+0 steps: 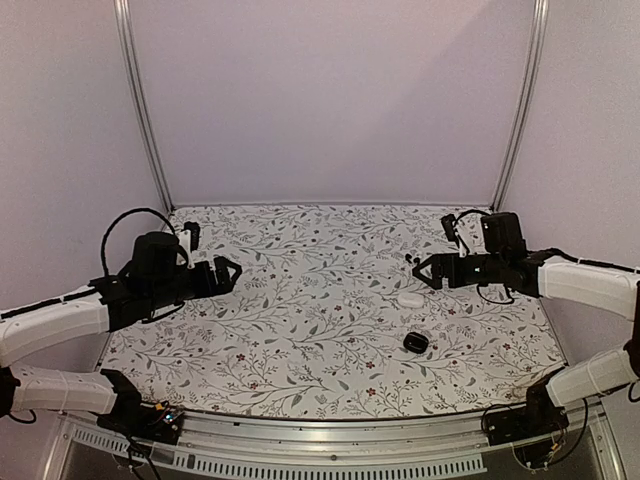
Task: Insert the wireless bluetooth earbuds into the charging case
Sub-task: Pick up the charging case from the center of the board.
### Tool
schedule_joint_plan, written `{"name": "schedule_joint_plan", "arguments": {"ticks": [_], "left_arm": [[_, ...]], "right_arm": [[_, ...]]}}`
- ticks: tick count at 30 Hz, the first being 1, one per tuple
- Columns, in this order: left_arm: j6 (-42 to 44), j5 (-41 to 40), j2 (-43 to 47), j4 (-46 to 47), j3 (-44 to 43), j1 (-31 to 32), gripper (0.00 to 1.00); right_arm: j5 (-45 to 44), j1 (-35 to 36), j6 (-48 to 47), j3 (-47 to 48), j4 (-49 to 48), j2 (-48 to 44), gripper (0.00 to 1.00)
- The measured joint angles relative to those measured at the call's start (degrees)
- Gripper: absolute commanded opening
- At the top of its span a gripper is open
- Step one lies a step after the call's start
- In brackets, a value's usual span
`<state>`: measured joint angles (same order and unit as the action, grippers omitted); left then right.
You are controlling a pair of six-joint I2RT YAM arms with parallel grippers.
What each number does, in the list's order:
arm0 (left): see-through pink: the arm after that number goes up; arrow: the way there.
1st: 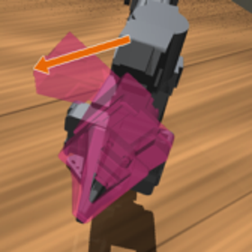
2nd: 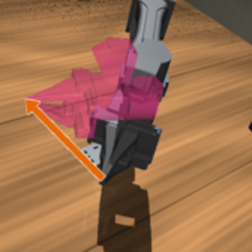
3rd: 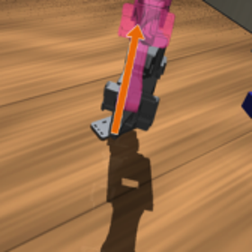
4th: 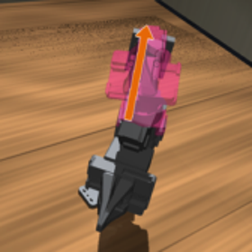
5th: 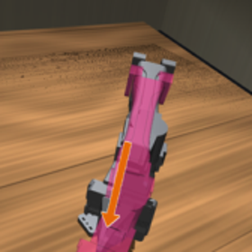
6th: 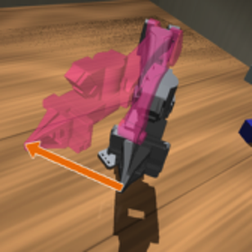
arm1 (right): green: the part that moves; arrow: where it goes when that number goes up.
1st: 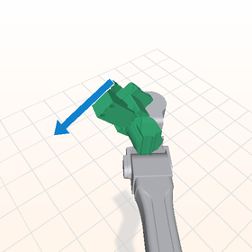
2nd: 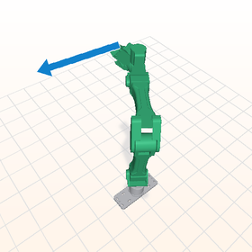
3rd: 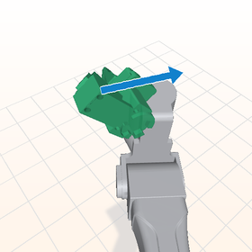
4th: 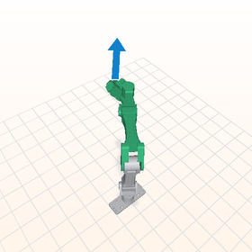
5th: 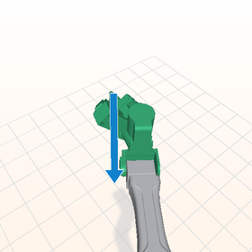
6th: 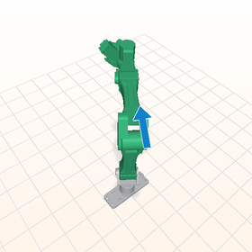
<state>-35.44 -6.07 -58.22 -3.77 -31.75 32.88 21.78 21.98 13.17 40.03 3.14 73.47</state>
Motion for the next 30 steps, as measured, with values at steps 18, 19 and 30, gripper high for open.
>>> {"name": "schedule_joint_plan", "arguments": {"ticks": [18,19,30], "left_arm": [[4.92,10.69,0.07,7.43,2.95,0.81,1.0],[5.05,11.21,0.07,7.89,3.06,0.83,1.0],[5.92,16.0,0.87,11.47,4.72,0.87,1.0]], "right_arm": [[-5.62,0.33,-14.16,8.35,9.38,15.89,0.77],[-5.86,0.52,-14.53,8.37,9.29,16.83,0.77],[-11.28,4.26,-18.34,10.12,9.27,24.24,0.68]]}}
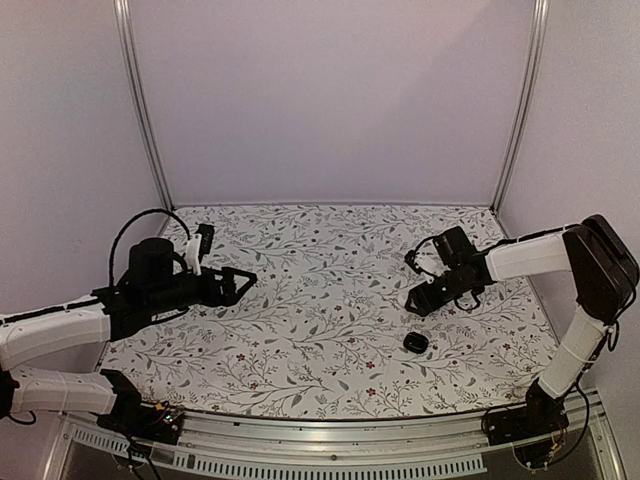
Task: Insert the wireless bluetooth earbuds into the charging case
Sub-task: Pick up the charging case from the center of the board.
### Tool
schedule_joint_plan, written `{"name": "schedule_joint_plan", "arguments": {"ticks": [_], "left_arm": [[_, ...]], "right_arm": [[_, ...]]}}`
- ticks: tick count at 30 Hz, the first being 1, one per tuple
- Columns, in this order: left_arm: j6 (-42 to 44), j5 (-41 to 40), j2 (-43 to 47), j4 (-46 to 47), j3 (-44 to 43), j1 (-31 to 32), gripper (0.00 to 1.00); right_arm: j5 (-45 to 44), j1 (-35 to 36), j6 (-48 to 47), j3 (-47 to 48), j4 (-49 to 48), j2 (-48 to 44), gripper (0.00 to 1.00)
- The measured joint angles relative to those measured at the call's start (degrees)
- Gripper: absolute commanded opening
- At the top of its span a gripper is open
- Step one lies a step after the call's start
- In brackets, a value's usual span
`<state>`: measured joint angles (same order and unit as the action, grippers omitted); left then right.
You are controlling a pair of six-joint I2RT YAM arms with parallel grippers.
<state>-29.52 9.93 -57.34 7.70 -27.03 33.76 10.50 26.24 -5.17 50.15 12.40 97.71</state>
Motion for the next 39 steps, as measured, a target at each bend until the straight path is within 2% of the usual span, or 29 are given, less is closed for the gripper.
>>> {"name": "schedule_joint_plan", "arguments": {"ticks": [13,20,27,32,35,37,39], "left_arm": [[0.37,0.5,0.11,0.66,0.02,0.0,1.0],[0.63,-0.15,-0.46,0.63,0.04,0.0,1.0],[0.85,-0.26,-0.66,0.66,0.04,0.0,1.0],[1.77,0.04,-1.7,2.03,0.07,0.68,1.0],[3.96,-0.57,-2.05,2.99,0.09,3.93,1.0],[4.83,-1.07,-2.03,4.0,0.09,6.25,0.97],[4.68,-1.2,-2.05,4.92,0.09,7.3,0.9]], "right_arm": [[-5.03,4.5,-2.95,2.82,-0.26,3.78,0.36],[-2.14,5.16,-2.08,2.82,-0.22,3.72,0.29],[1.01,5.16,-1.51,2.84,0.07,3.37,0.28],[8.44,5.22,-0.26,3.39,0.17,0.55,0.27],[12.66,5.81,0.68,4.66,-0.02,-1.07,0.27],[14.43,6.82,1.46,4.83,-0.52,-2.89,0.26],[15.37,8.2,2.25,4.81,-1.22,-5.11,0.26]]}}
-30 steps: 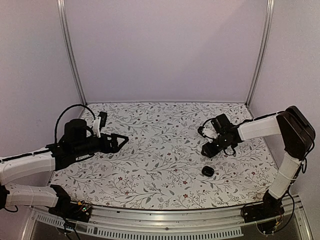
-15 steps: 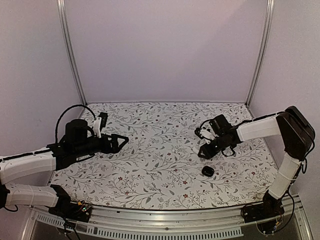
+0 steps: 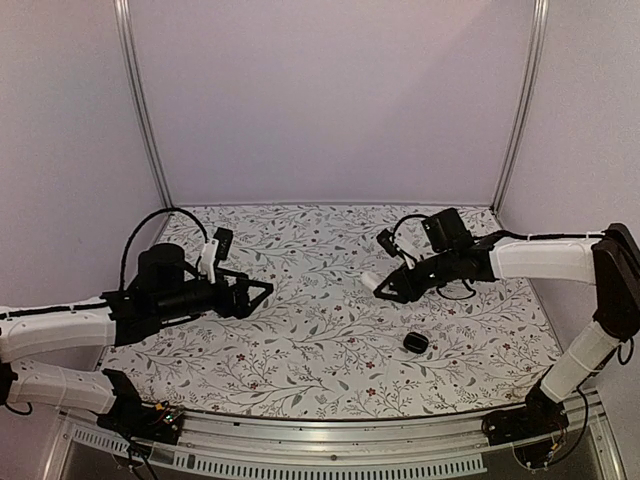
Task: Insert the wireless bluetooth earbuds into the charging case
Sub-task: Pass from the right arm to the left
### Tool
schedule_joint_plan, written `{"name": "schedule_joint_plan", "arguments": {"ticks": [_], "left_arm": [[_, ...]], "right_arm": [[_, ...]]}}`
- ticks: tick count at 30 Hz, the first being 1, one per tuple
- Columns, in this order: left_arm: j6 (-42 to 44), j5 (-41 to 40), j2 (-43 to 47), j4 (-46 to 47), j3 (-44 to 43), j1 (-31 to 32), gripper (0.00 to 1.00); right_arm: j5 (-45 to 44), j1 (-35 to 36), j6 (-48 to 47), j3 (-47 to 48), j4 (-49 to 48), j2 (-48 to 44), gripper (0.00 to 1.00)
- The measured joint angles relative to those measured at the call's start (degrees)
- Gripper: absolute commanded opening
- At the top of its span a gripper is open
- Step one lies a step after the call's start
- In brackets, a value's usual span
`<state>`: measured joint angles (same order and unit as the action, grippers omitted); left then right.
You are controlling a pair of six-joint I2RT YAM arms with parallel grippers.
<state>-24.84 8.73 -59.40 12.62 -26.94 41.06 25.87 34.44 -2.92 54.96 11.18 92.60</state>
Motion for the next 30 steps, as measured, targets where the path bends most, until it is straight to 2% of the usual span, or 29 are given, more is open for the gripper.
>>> {"name": "schedule_joint_plan", "arguments": {"ticks": [4,8,15,23,30], "left_arm": [[-3.06,-1.2,-0.17,5.81,0.9,1.64,0.82],[-8.09,-3.41,-2.71,11.34,1.27,4.48,0.78],[-14.29,-6.86,-9.25,16.96,-2.05,8.07,0.78],[-17.31,-5.29,-17.79,23.32,-7.28,10.47,0.75],[-19.12,-4.44,-19.91,27.69,-7.37,11.56,0.57]], "right_arm": [[-1.73,3.85,1.25,-0.02,-2.84,-5.31,0.26],[-9.68,10.29,1.92,0.04,-6.67,-8.33,0.26],[-25.68,21.31,1.6,0.52,-10.95,-8.04,0.25],[-39.32,28.96,-1.05,2.45,-14.75,-5.27,0.25],[-44.63,31.67,-2.08,2.62,-16.72,-3.98,0.26]]}}
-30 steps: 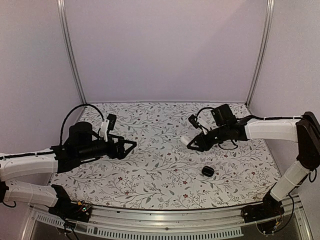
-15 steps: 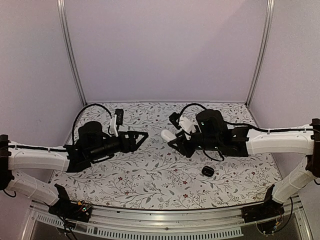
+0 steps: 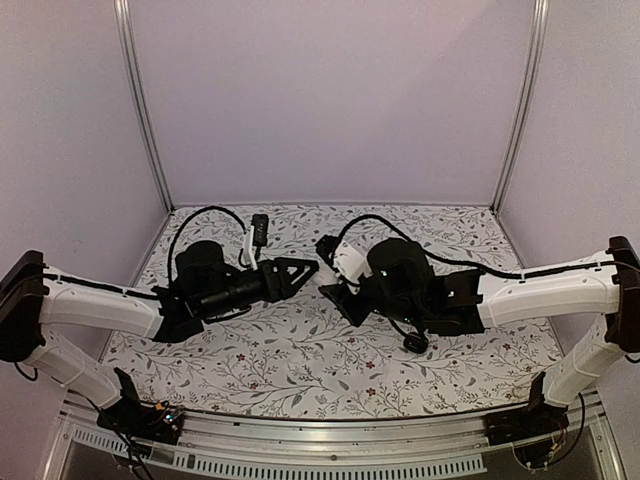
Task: Insert the wireless bluetooth earbuds into the charging case
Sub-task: Pass from the right arm to the left, then pass from the left arm to the right
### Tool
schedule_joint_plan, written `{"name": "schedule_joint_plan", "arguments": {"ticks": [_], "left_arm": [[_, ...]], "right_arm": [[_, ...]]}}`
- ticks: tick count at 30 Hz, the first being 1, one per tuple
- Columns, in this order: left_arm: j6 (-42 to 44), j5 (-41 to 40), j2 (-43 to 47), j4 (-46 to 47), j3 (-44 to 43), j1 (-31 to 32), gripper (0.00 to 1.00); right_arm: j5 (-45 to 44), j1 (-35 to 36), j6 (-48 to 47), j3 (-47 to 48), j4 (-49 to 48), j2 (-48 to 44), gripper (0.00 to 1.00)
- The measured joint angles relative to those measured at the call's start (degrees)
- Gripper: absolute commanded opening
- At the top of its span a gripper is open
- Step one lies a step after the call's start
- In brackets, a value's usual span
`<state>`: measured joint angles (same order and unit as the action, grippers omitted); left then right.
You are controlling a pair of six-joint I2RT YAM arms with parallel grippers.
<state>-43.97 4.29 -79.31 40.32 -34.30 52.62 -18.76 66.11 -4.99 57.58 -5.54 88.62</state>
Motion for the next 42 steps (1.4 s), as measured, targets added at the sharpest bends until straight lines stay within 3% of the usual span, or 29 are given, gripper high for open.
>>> {"name": "schedule_joint_plan", "arguments": {"ticks": [17,18,22,29,36,42], "left_arm": [[-1.18,1.7,-2.62,4.44,-0.04,0.63,0.19],[-1.07,1.75,-2.56,4.44,-0.04,0.66,0.17],[-0.46,2.34,-2.23,4.48,0.37,0.85,0.1],[0.7,2.51,-0.59,7.17,3.17,0.85,0.08],[3.91,6.6,3.74,15.58,7.21,0.85,0.07],[8.26,10.12,8.76,22.05,7.8,1.27,0.05]], "right_arm": [[-2.32,0.24,-1.07,-0.33,-3.04,-0.04,0.28],[-2.27,0.22,-1.29,-0.55,-3.3,-0.07,0.32],[-1.25,0.24,-2.54,-1.95,-4.68,-0.83,0.65],[4.35,-0.13,-1.88,-5.79,-7.28,-4.92,0.83],[24.11,-6.58,7.56,-14.25,-15.67,-12.28,0.81],[37.44,-9.11,15.1,-14.53,-22.38,-13.4,0.71]]}}
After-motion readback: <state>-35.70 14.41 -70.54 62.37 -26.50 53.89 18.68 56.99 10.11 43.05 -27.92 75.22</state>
